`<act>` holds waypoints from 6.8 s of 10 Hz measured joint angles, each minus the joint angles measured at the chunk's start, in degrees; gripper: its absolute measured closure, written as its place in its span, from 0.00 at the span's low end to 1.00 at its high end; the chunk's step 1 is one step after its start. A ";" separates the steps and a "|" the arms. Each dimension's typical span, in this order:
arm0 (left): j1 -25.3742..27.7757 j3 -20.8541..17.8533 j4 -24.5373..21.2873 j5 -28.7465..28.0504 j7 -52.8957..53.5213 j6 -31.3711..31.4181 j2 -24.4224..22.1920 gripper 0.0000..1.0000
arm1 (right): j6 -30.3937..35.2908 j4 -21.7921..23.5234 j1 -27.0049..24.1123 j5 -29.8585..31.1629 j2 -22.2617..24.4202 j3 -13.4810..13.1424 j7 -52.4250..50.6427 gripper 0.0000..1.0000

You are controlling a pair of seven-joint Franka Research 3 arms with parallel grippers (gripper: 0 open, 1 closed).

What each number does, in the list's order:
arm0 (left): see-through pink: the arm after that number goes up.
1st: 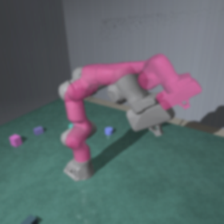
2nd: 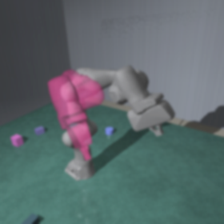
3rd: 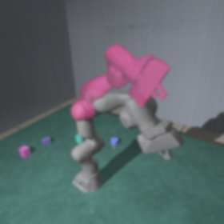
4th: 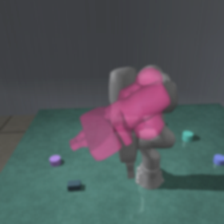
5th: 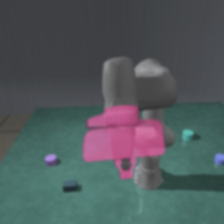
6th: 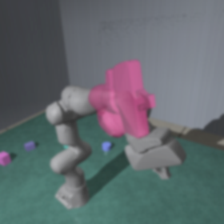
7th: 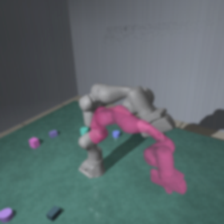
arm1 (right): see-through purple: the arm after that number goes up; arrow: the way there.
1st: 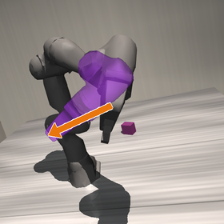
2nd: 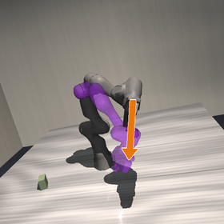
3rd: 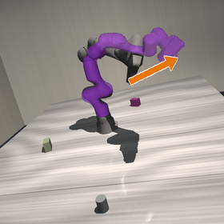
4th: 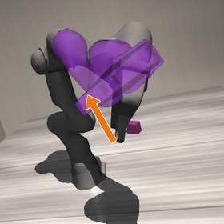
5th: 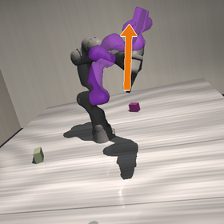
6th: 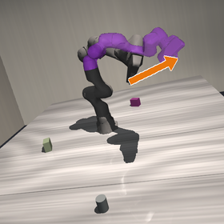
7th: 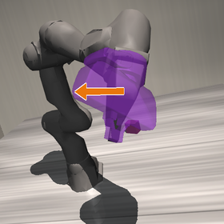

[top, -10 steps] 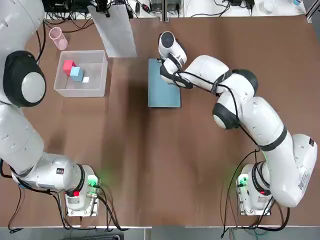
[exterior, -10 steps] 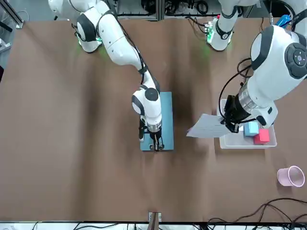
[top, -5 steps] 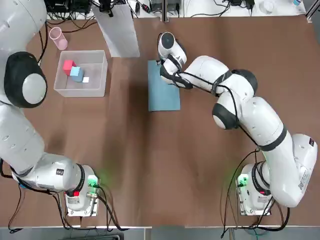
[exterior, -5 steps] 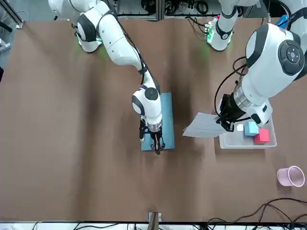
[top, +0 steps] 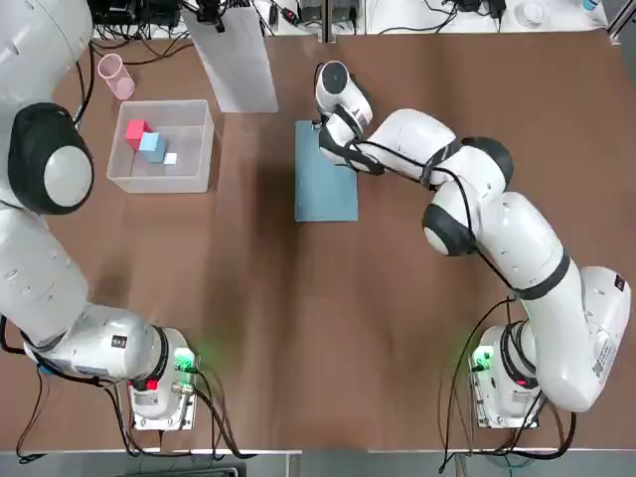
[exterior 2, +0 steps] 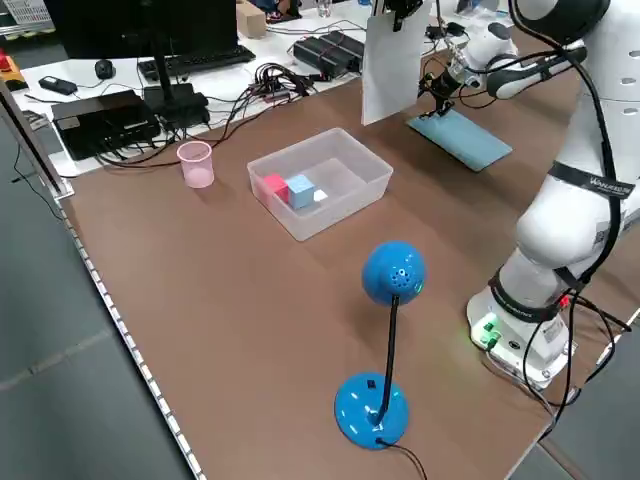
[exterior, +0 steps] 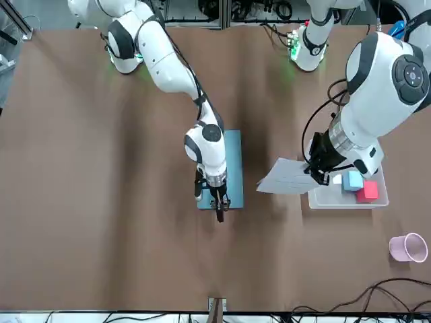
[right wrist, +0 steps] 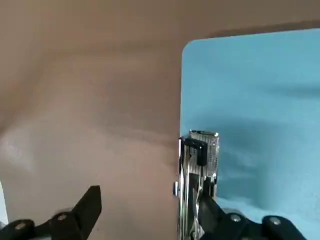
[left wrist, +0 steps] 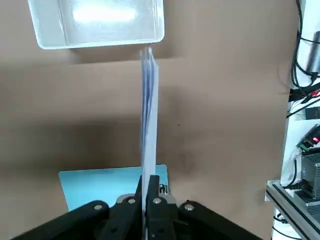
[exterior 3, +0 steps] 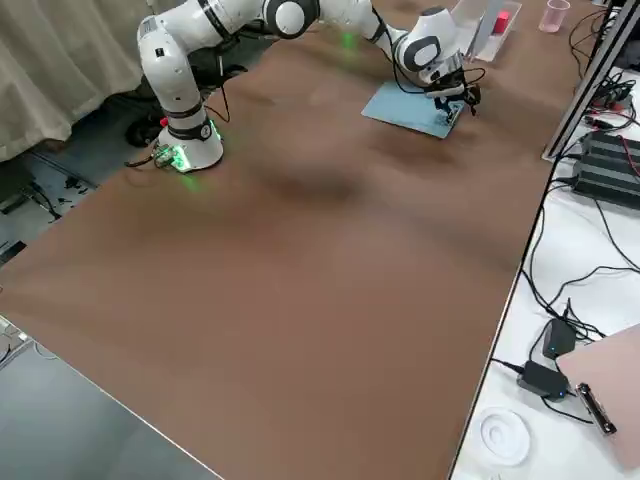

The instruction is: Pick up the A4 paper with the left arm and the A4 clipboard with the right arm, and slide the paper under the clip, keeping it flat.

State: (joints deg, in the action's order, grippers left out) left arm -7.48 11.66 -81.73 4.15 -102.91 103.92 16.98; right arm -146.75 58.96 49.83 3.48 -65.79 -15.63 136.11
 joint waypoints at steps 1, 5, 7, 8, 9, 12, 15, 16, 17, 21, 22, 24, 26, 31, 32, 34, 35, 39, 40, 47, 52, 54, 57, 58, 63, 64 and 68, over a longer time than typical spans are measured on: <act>0.01 0.00 0.01 0.00 0.17 0.00 0.00 0.99 | 1.97 -0.54 -0.29 -0.01 0.28 0.18 -1.93 0.14; -0.02 0.00 0.05 0.00 0.93 0.00 0.00 0.99 | 13.65 -1.60 -3.91 -0.02 3.18 7.54 -12.87 0.07; -0.04 0.00 0.06 0.01 1.09 0.00 0.00 0.99 | 21.04 -2.15 -6.68 -0.14 6.68 10.38 -27.54 0.05; -0.12 0.02 0.07 0.04 0.84 0.00 0.00 0.99 | 24.60 -2.27 -8.08 -0.29 8.88 10.64 -35.98 0.00; -0.40 0.06 0.08 0.10 -0.12 0.44 0.01 0.99 | 27.97 -2.25 -9.85 -0.44 11.32 10.73 -44.64 0.00; -3.93 0.13 0.09 0.14 -4.72 6.26 0.01 0.99 | 35.60 0.80 -16.75 -1.22 20.79 10.81 -69.32 0.00; -9.91 0.09 -0.05 0.13 -12.10 11.36 0.17 0.99 | 39.99 9.73 -23.48 -1.48 32.94 10.78 -87.55 0.00; -11.71 0.10 -0.46 0.13 -15.05 11.47 0.27 0.99 | 40.15 13.55 -25.41 -1.47 37.22 10.69 -92.42 0.00; -13.47 0.08 -1.53 0.13 -17.58 11.47 0.40 0.99 | 40.68 16.94 -27.77 -1.43 41.49 10.65 -97.31 0.00; -21.25 -0.02 -7.55 -3.02 -24.34 12.57 1.21 0.99 | 51.01 21.77 -37.78 -1.44 54.08 10.58 -118.20 0.00; -22.64 -0.08 -8.59 -3.22 -24.82 12.89 1.28 0.99 | 52.90 22.02 -39.62 -1.45 56.01 10.57 -121.11 0.00; -23.84 -0.10 -9.56 -6.62 -27.33 16.07 1.37 0.99 | 55.45 23.54 -41.96 -1.45 58.62 10.59 -123.42 0.00; -24.60 -0.12 -10.17 -10.12 -31.81 20.32 2.00 0.99 | 53.70 26.93 -43.46 -1.44 60.75 10.61 -127.87 0.00; -27.99 -0.24 -11.66 -16.07 -37.14 25.70 5.97 0.99 | 52.26 24.88 -49.40 -1.47 61.49 10.67 -138.89 0.00; -30.54 -0.24 -13.76 -17.36 -38.17 25.73 6.46 0.99 | 52.29 24.68 -49.39 -1.48 61.48 11.00 -138.89 0.00; -33.97 -0.18 -16.98 -17.83 -38.98 25.61 6.67 0.99 | 53.59 24.72 -49.31 -1.48 61.43 11.44 -138.88 0.00; -34.55 -0.13 -17.85 -17.89 -38.94 25.32 6.66 0.99 | 56.63 24.72 -49.29 -1.48 61.42 11.54 -138.88 0.00; -34.86 0.64 -18.38 -17.81 -35.65 18.40 6.58 0.99 | 60.15 24.75 -49.18 -1.48 61.42 11.77 -138.88 0.00; -35.07 0.75 -18.39 -17.08 -35.61 18.22 6.58 0.99 | 60.15 24.75 -49.13 -1.48 61.42 11.83 -138.88 0.00; -35.32 0.15 -17.68 -15.97 -35.34 22.51 7.79 0.99 | 60.18 24.75 -49.12 -1.48 61.42 11.87 -138.70 0.00; -35.29 0.17 -17.41 -22.49 -35.37 24.59 9.35 0.99 | 60.55 24.76 -48.20 -1.52 61.42 12.02 -135.80 0.00; -34.49 -0.06 -16.63 -21.45 -35.55 24.70 9.36 0.99 | 60.55 24.76 -48.17 -1.52 61.42 12.02 -135.79 0.00; -31.39 -0.29 -14.05 -17.86 -35.64 25.02 10.70 0.99 | 60.55 24.77 -48.14 -1.52 61.42 12.02 -135.77 0.00; -30.94 -0.39 -13.08 -17.49 -36.15 25.43 11.84 0.99 | 60.55 24.77 -48.14 -1.52 61.42 12.02 -135.76 0.00; -30.92 -1.08 -10.84 -13.63 -40.08 28.73 14.17 0.99 | 60.55 24.78 -48.14 -1.52 61.42 12.02 -135.68 0.00; -30.99 -1.46 -10.60 -13.45 -40.44 28.78 14.20 0.99 | 60.55 24.78 -48.14 -1.52 61.42 12.02 -135.67 0.00; -32.08 -2.32 -10.57 -13.54 -40.52 29.02 15.75 0.99 | 60.55 24.78 -48.14 -1.52 61.42 12.01 -135.59 0.00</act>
State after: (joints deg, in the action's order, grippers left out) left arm -39.56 9.34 -92.29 -9.39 -143.43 132.94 32.73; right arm -86.20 83.73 1.69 1.97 -4.38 -3.62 0.52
